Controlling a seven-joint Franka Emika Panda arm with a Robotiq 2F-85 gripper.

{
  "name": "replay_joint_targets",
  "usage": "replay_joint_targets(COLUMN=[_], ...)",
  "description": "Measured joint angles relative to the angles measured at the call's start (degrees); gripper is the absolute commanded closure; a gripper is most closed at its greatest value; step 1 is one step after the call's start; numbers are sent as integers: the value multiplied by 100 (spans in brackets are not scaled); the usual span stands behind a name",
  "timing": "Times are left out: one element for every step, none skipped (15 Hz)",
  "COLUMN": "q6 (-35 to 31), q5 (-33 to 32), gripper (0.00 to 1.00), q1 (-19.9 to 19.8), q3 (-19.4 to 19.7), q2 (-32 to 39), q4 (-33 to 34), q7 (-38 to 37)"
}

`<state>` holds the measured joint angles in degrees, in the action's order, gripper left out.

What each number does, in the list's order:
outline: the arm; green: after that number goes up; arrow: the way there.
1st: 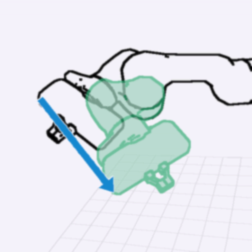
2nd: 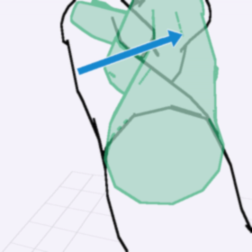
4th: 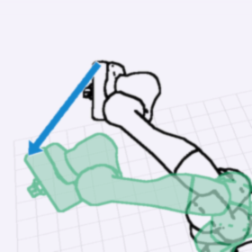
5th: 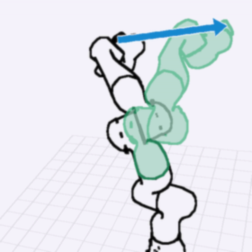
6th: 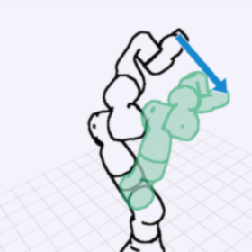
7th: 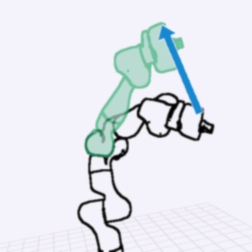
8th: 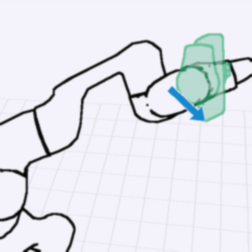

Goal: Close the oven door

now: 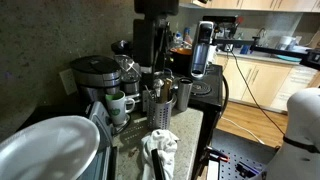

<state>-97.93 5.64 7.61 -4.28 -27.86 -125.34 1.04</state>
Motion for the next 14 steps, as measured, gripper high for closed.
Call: replay_joint_targets(q6=[0,0,0,0,0,0,0,0,-1,-2,-6,-10,-16,-19], q5=[0,0,0,0,0,0,0,0,0,0,1,1,1,3], gripper=[0,0,0,0,0,0,0,0,0,0,0,0,0,0], q1=[0,0,0,0,-1,-5,-12,-21,-33,-43,-55,-64,-73,-86], q3=[0,0,0,0,0,0,5,20,48,93,155,221,290,350], q2=[0,0,0,0,0,0,0,-1,-5,-21,-54,-112,-191,-295], q4=[0,0,0,0,0,-1,-10,-35,-79,-154,-268,-413,-589,-792], q7=[0,0,0,0,0,0,0,7,18,64,117,190,254,340])
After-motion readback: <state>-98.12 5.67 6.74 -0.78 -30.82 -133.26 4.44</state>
